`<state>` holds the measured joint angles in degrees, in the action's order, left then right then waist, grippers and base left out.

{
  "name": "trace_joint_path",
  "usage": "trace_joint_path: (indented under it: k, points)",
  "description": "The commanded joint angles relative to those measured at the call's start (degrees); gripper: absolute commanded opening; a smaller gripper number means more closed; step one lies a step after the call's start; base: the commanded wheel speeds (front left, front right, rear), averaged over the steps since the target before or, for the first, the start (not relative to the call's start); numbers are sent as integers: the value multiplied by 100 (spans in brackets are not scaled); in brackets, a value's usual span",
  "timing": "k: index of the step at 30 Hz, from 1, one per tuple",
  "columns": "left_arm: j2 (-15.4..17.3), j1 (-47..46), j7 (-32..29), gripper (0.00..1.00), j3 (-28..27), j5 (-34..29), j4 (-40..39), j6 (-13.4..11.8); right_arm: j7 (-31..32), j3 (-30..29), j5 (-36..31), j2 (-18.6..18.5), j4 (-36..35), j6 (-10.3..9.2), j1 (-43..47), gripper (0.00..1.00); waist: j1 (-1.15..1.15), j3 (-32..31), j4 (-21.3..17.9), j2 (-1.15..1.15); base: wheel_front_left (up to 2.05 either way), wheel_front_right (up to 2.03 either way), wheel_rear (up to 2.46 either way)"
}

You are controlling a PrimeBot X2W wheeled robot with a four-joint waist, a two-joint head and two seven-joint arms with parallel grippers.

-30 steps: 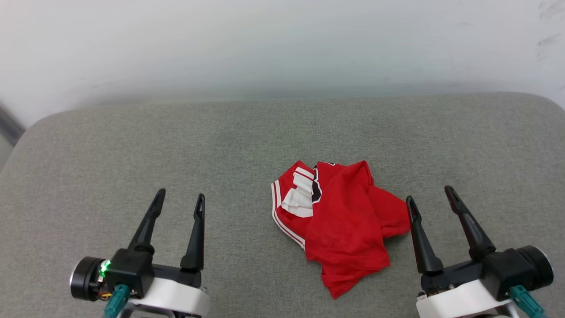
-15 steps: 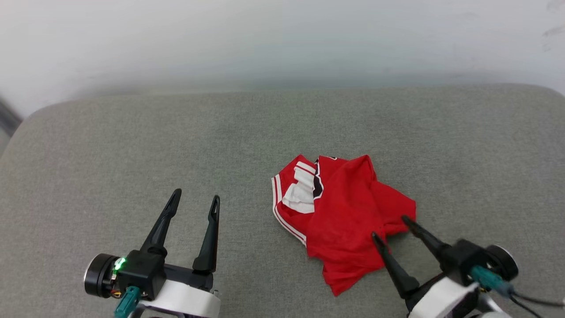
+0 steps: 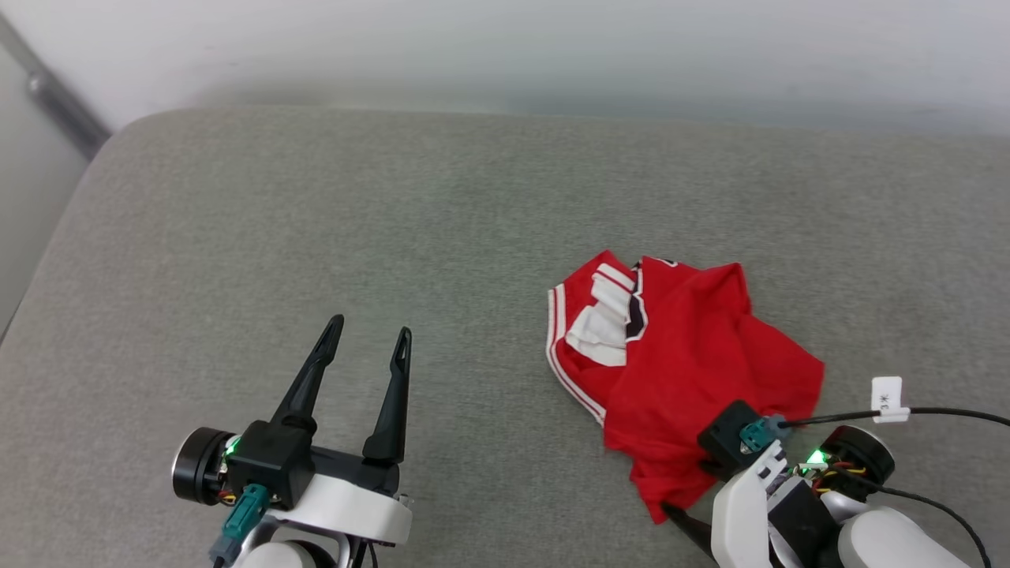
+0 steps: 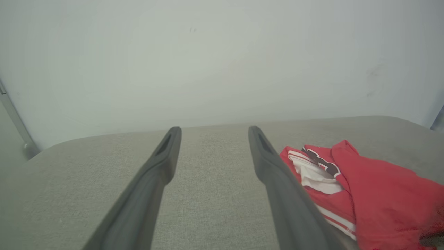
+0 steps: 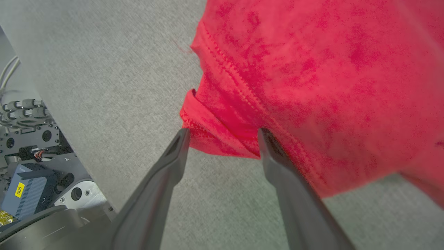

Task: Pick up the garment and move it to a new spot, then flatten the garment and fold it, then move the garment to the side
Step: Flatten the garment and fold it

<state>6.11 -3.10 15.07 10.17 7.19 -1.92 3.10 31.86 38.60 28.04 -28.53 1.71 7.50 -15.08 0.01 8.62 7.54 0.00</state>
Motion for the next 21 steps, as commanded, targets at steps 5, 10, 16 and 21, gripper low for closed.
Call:
trace_joint_path:
  k: [5, 10, 16, 21]
  points:
    - [-121, -115, 15, 100, -72, -90, 47, 97, 337, 124, -213, 64, 551, -3, -198, 100, -1, 178, 421, 0, 0, 0, 0]
    - [-189, -120, 15, 100, -139, -147, 86, 165, 371, 103, -216, 133, 1090, -6, -72, 100, -1, 275, 604, 0, 0, 0, 0]
    - [-238, -163, 15, 100, -191, -196, 113, 216, 451, 88, -188, 199, 1661, -16, 89, 57, -1, 357, 659, 0, 0, 0, 0]
    - [-260, -186, 15, 100, -234, -232, 140, 243, 321, 177, -186, 205, 1776, -6, 70, 0, -1, 331, 560, 0, 0, 0, 0]
